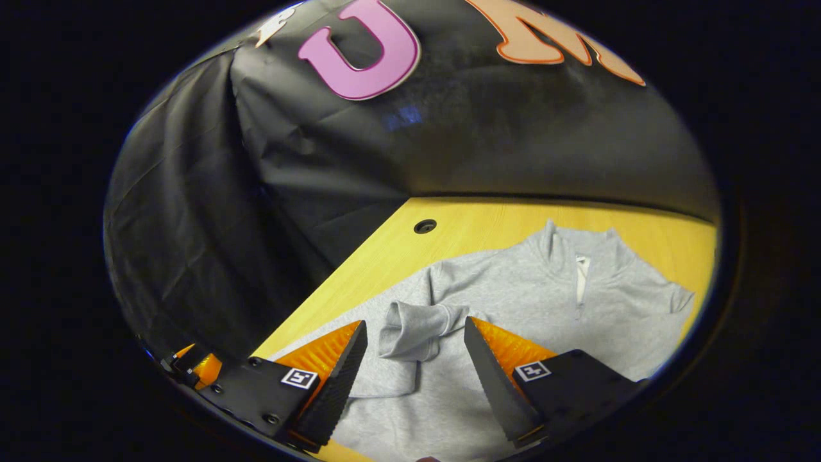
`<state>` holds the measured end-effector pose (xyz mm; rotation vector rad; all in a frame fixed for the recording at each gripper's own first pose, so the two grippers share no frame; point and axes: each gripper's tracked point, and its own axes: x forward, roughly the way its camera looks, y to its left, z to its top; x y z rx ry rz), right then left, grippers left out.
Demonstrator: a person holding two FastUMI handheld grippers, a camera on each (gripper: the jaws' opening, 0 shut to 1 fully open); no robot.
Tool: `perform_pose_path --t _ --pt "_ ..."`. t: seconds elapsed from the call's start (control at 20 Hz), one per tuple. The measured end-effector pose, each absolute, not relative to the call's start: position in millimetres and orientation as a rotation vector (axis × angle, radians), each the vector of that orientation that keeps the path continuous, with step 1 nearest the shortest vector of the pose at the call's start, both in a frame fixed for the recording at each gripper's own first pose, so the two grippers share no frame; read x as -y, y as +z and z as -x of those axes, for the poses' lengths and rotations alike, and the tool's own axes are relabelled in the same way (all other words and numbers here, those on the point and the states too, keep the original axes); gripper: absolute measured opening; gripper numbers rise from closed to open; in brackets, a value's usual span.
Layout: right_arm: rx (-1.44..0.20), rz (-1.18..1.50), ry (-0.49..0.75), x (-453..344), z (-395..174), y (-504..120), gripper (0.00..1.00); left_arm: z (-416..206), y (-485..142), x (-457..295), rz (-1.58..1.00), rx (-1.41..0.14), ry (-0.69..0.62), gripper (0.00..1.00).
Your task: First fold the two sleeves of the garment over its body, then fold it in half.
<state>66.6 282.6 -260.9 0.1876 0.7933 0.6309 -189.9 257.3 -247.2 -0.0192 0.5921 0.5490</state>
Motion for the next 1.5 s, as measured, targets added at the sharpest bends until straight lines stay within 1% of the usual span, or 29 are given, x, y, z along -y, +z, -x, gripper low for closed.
perform_pose_path --t 0.3,0.7,0.8,0.85,0.9,1.0,1.1,1.15,1.3,1.35,1.4,1.45,1.5 --pt "-0.701 -0.104 0.649 -254.8 -42.1 -234.0 0.95 208.5 -307.6 -253.9 0.104 -0.729 0.573 0.98" --pt "-0.693 -0.086 0.628 -225.6 -29.4 -222.1 0.96 230.2 -350.0 -241.3 0.259 -0.853 0.585 0.98" --pt "-0.687 -0.084 0.616 -216.4 -28.6 -220.0 0.96 227.7 -349.2 -243.9 0.254 -0.836 0.588 0.99" --pt "-0.684 -0.084 0.61 -212.6 -29.0 -218.5 0.96 231.1 -350.1 -243.0 0.251 -0.853 0.587 0.97" --pt "-0.684 -0.082 0.606 -210.1 -28.5 -218.0 0.96 228.7 -347.8 -244.3 0.242 -0.838 0.584 0.98" --pt "-0.682 -0.076 0.593 -203.0 -27.9 -218.8 0.96 225.7 -348.2 -245.4 0.243 -0.839 0.584 0.95" --pt "-0.684 -0.07 0.585 -197.9 -25.9 -219.7 0.96 221.7 -350.7 -244.5 0.25 -0.849 0.579 0.84" --pt "-0.688 -0.07 0.583 -195.3 -24.6 -219.2 0.96 218.0 -350.9 -244.4 0.254 -0.849 0.571 0.72" --pt "-0.691 -0.078 0.569 -186.2 -20.2 -219.1 0.96 211.5 -351.9 -243.4 0.272 -0.886 0.556 0.2" --pt "-0.689 -0.083 0.56 -182.0 -19.4 -218.8 0.96 210.9 -351.5 -243.2 0.285 -0.905 0.56 0.12" --pt "-0.687 -0.086 0.552 -177.2 -18.7 -217.6 0.96 208.9 -350.4 -245.2 0.295 -0.913 0.566 0.08" --pt "-0.685 -0.087 0.544 -171.9 -18.4 -216.5 0.96 207.7 -349.3 -248.9 0.304 -0.918 0.578 0.02" --pt "-0.68 -0.086 0.534 -166.1 -18.2 -215.4 0.96 203.5 -344.6 -252.9 0.309 -0.911 0.587 0.0"
